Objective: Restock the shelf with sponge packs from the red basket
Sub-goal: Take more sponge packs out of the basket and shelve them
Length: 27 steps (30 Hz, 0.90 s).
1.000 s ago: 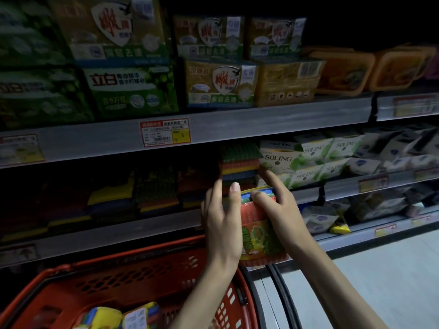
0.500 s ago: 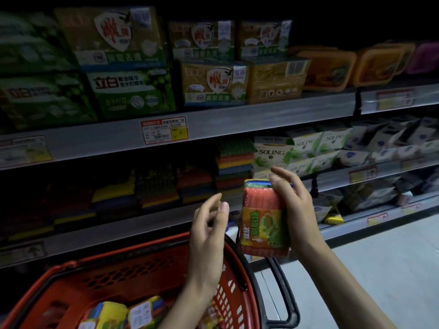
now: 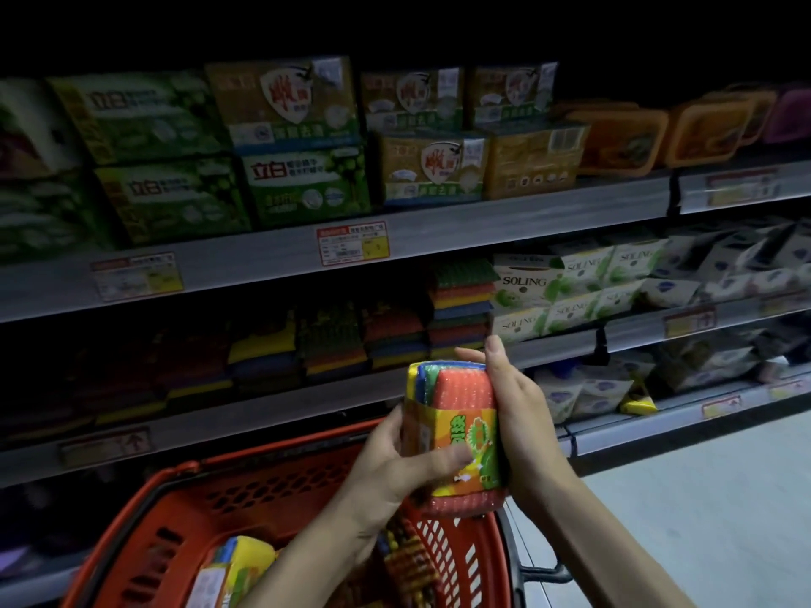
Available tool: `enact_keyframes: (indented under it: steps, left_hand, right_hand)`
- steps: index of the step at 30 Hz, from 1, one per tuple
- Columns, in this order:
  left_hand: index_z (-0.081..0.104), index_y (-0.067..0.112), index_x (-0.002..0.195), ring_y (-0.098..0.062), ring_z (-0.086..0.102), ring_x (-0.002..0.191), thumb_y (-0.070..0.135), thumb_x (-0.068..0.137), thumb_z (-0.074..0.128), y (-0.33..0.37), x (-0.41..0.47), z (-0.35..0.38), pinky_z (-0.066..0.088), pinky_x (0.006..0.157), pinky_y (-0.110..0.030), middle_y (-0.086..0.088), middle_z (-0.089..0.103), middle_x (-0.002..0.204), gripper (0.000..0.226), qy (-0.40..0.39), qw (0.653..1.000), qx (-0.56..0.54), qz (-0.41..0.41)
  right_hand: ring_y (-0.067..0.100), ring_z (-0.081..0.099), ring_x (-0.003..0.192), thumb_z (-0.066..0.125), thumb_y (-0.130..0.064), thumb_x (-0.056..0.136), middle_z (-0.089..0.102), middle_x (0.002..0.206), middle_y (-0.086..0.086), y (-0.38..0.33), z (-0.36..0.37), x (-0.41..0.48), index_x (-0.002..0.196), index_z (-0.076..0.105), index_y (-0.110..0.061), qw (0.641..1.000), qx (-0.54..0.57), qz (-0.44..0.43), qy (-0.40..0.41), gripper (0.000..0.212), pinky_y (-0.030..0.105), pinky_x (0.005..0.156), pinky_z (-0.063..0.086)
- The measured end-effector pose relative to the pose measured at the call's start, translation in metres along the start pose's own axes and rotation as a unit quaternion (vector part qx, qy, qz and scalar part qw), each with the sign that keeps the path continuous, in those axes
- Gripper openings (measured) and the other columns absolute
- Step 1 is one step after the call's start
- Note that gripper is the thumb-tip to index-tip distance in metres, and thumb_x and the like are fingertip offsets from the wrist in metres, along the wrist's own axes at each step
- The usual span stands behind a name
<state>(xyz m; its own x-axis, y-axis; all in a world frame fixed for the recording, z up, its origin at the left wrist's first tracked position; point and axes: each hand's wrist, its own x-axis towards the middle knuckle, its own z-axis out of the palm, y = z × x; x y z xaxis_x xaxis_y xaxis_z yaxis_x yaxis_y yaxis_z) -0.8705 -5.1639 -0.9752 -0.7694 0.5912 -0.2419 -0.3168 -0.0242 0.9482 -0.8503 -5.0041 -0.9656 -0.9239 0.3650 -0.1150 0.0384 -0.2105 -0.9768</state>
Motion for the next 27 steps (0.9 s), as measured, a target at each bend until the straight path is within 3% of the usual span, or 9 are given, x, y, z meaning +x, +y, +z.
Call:
enact_keyframes:
  steps: [7, 11, 16, 17, 19, 22, 27]
  left_hand:
    - [0.062, 0.015, 0.128, -0.032, 0.076, 0.102, 0.027, 0.052, 0.096, -0.001, -0.002, 0.002, 0.062, 0.078, -0.034, -0.013, 0.078, 0.112, 0.083, 0.024, 0.999, -0.026, -0.009]
    - [0.061, 0.015, 0.13, -0.034, 0.075, 0.103, 0.025, 0.06, 0.094, -0.001, -0.001, 0.0, 0.062, 0.083, -0.04, -0.014, 0.077, 0.114, 0.078, 0.028, 0.999, -0.034, -0.009]
    - [0.06, 0.022, 0.132, -0.029, 0.076, 0.099, 0.032, 0.07, 0.081, 0.004, -0.006, 0.0, 0.062, 0.073, -0.033, -0.01, 0.077, 0.114, 0.065, 0.057, 0.995, -0.084, 0.002]
    - [0.06, 0.024, 0.132, -0.028, 0.077, 0.1, 0.036, 0.07, 0.081, 0.005, -0.005, -0.001, 0.062, 0.073, -0.033, -0.009, 0.078, 0.114, 0.066, 0.076, 0.992, -0.1, 0.005]
    - [0.06, 0.028, 0.133, -0.028, 0.076, 0.102, 0.042, 0.071, 0.081, 0.008, -0.004, -0.002, 0.063, 0.078, -0.038, -0.007, 0.078, 0.115, 0.068, 0.113, 0.985, -0.128, 0.008]
    - [0.063, 0.023, 0.133, -0.03, 0.075, 0.105, 0.046, 0.081, 0.081, 0.016, 0.0, -0.005, 0.059, 0.091, -0.045, -0.01, 0.077, 0.115, 0.06, 0.144, 0.979, -0.144, 0.019]
    - [0.064, 0.016, 0.133, -0.037, 0.073, 0.107, 0.056, 0.076, 0.081, 0.026, 0.005, -0.007, 0.053, 0.103, -0.055, -0.018, 0.075, 0.117, 0.071, 0.182, 0.963, -0.197, 0.009]
  right_hand:
    - [0.014, 0.076, 0.077, 0.032, -0.056, 0.105, 0.079, 0.089, -0.001, 0.003, 0.0, -0.002, 0.109, 0.076, -0.027, 0.996, -0.081, -0.036, 0.022, 0.053, 0.019, 0.06, 0.056]
    - [0.017, 0.077, 0.086, 0.031, -0.06, 0.104, 0.078, 0.101, 0.004, 0.001, 0.001, -0.003, 0.11, 0.075, -0.03, 0.996, -0.08, -0.038, 0.031, 0.054, 0.031, 0.072, 0.062]
    - [0.022, 0.078, 0.086, 0.03, -0.066, 0.1, 0.08, 0.097, 0.007, -0.009, 0.004, -0.006, 0.118, 0.068, -0.023, 0.997, 0.016, 0.065, -0.037, 0.06, 0.038, 0.072, 0.064]
    - [0.02, 0.078, 0.091, 0.031, -0.066, 0.1, 0.08, 0.1, 0.004, -0.008, 0.003, -0.006, 0.122, 0.066, -0.024, 0.996, 0.011, 0.068, -0.048, 0.059, 0.04, 0.078, 0.063]
    - [0.02, 0.076, 0.103, 0.038, -0.066, 0.098, 0.079, 0.11, 0.001, -0.008, 0.006, -0.005, 0.13, 0.062, -0.029, 0.996, -0.008, 0.066, -0.063, 0.055, 0.046, 0.093, 0.058]
    - [0.022, 0.074, 0.105, 0.066, -0.069, 0.084, 0.074, 0.124, 0.007, -0.005, 0.009, -0.007, 0.127, 0.063, -0.03, 0.992, -0.023, 0.104, -0.073, 0.059, 0.047, 0.091, 0.058]
    - [0.021, 0.075, 0.106, 0.086, -0.036, 0.074, 0.075, 0.115, 0.005, 0.0, 0.001, -0.03, 0.125, 0.062, -0.03, 0.992, -0.028, 0.056, -0.111, 0.057, 0.041, 0.091, 0.061]
